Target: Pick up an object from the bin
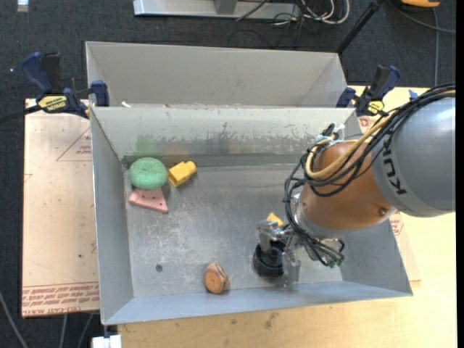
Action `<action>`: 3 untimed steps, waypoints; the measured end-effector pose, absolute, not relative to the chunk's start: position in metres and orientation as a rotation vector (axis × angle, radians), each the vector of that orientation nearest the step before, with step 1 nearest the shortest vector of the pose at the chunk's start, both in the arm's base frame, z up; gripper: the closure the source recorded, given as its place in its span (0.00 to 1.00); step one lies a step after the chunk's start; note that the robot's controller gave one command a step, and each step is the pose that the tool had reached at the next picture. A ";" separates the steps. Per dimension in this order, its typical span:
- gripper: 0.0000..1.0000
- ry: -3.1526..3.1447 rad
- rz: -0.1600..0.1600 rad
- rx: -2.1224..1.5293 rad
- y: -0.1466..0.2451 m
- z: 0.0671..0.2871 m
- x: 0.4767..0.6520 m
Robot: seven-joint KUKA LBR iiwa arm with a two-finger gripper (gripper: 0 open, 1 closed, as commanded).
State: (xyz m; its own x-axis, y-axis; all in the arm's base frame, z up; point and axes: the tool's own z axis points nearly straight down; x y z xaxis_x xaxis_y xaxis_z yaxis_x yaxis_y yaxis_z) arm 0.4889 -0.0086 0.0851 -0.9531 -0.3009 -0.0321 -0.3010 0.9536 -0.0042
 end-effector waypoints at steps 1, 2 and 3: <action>1.00 3.073 0.001 -0.473 -0.009 0.085 0.489; 1.00 3.097 0.004 -0.541 -0.020 0.130 0.494; 1.00 3.113 0.002 -0.410 0.000 0.202 0.515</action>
Offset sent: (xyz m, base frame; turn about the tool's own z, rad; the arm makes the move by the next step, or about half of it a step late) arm 0.0258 -0.0286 0.1266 -0.0960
